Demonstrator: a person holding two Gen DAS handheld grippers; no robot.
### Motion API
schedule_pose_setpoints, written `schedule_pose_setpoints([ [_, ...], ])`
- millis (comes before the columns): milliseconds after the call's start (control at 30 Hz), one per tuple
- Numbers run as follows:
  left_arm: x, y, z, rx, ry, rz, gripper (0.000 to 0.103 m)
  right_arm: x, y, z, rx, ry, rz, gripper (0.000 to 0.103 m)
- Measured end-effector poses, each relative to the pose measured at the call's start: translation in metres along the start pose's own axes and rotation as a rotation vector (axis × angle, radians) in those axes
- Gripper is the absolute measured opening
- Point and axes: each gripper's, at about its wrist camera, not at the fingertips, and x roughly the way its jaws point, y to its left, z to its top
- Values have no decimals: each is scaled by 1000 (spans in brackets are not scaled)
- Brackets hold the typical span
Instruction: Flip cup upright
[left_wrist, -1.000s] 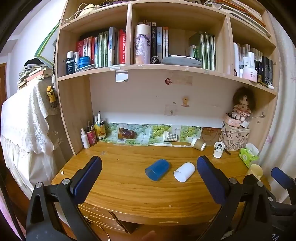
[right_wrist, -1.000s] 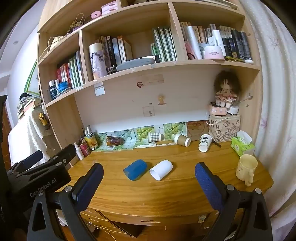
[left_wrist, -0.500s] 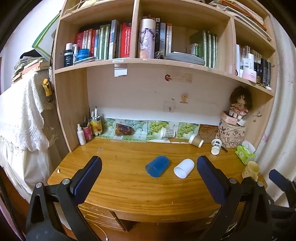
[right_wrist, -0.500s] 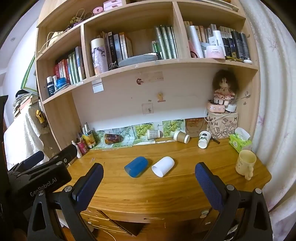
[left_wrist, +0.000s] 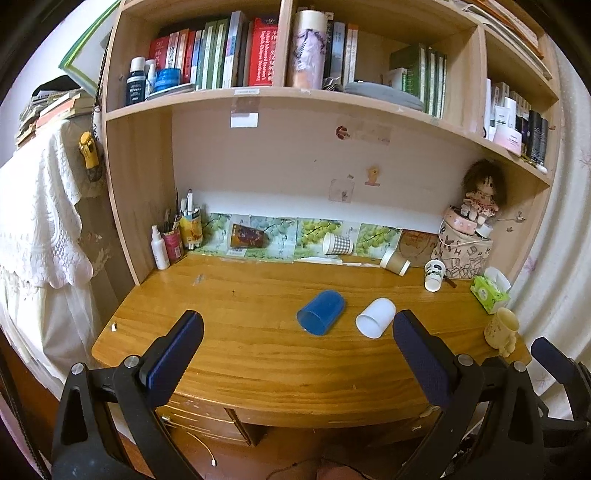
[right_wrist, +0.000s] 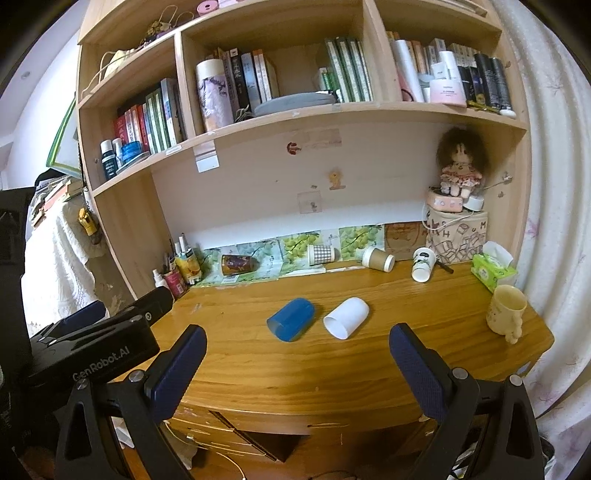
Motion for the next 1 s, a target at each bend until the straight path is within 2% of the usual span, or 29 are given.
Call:
schedule_pose_setpoints([
  [367,16,19,12,-36,18,37,102,28,15,15,-53,34,68,99],
  [600,38,30,27,-54,48,50,102,60,25,36,-118,66,131,99],
  [867,82,48,53,-119,106,63,102,112,35,69,-185,115,218,99],
  [1000,111,62,68,-170,129,85,102,143,43,86,-254,108,249,99],
])
